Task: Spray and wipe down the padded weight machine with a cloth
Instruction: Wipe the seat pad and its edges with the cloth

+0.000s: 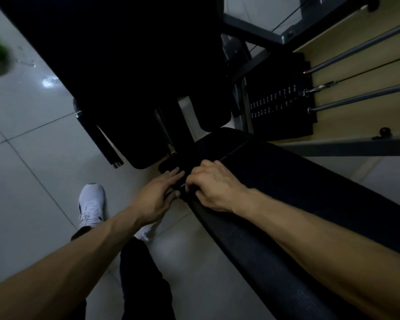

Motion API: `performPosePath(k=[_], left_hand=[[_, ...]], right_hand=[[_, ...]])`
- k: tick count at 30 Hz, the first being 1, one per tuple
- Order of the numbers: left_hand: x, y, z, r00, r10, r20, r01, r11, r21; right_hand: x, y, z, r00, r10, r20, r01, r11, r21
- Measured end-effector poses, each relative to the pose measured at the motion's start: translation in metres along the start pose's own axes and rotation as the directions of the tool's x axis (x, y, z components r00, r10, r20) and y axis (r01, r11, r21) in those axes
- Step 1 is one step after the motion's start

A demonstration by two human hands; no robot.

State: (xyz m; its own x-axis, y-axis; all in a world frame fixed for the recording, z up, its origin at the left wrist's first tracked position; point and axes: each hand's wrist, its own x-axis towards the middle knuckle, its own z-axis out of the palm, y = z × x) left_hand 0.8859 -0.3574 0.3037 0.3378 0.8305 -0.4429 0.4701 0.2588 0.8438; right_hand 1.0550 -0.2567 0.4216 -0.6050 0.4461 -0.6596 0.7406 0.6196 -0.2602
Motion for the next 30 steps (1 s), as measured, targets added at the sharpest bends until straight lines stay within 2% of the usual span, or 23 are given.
performPosePath(k=[3,6,8,10,12,14,16,18,20,22,26,28,30], left_hand=[[-0.01,0.003,0.008,0.991,-0.053,-0.122,0.046,0.998,-0.052],[-0.018,0.011,0.015,0.972,-0.13,-0.198,0.104,0.985,-0.137],[-0.025,0.013,0.018,0.957,-0.189,-0.22,0.144,0.968,-0.205],[-0.03,0.011,0.019,0.94,-0.24,-0.243,0.178,0.952,-0.25],[-0.037,0.012,0.019,0.929,-0.273,-0.251,0.206,0.942,-0.264],[-0.043,0.016,0.019,0.927,-0.298,-0.228,0.23,0.931,-0.283],[-0.049,0.019,0.019,0.92,-0.34,-0.193,0.27,0.91,-0.315],[-0.052,0.019,0.022,0.902,-0.395,-0.174,0.315,0.878,-0.361],[-0.053,0.019,0.026,0.874,-0.455,-0.17,0.349,0.832,-0.432],[-0.056,0.02,0.031,0.836,-0.526,-0.159,0.385,0.767,-0.513],[-0.063,0.027,0.04,0.751,-0.658,-0.047,0.399,0.509,-0.763],[-0.07,0.037,0.04,0.734,-0.679,-0.015,0.373,0.422,-0.826],[-0.076,0.05,0.033,0.735,-0.678,-0.019,0.319,0.37,-0.872]], right_hand=[[0.002,0.011,-0.015,0.996,-0.052,0.077,0.055,0.998,-0.033],[0.003,0.037,-0.027,0.995,0.078,0.061,-0.073,0.994,-0.077],[0.001,0.028,-0.021,0.996,0.082,0.039,-0.079,0.994,-0.07],[-0.001,0.001,-0.006,0.998,-0.007,0.064,0.01,0.999,-0.05],[-0.006,-0.028,0.006,0.981,-0.155,0.119,0.157,0.988,-0.005],[-0.004,-0.032,0.008,0.958,-0.238,0.159,0.248,0.968,-0.04],[0.003,-0.016,-0.006,0.975,-0.154,0.162,0.168,0.983,-0.072],[0.006,0.006,-0.019,0.991,-0.016,0.131,0.025,0.997,-0.068],[0.004,0.01,-0.022,0.993,0.036,0.115,-0.033,0.999,-0.025],[0.001,-0.01,-0.013,0.991,-0.016,0.135,0.017,1.0,-0.004],[-0.002,-0.041,-0.002,0.959,-0.132,0.252,0.147,0.988,-0.043],[-0.002,-0.029,-0.01,0.972,-0.078,0.22,0.084,0.996,-0.018],[-0.004,-0.012,-0.018,0.99,0.055,0.129,-0.049,0.998,-0.049]])
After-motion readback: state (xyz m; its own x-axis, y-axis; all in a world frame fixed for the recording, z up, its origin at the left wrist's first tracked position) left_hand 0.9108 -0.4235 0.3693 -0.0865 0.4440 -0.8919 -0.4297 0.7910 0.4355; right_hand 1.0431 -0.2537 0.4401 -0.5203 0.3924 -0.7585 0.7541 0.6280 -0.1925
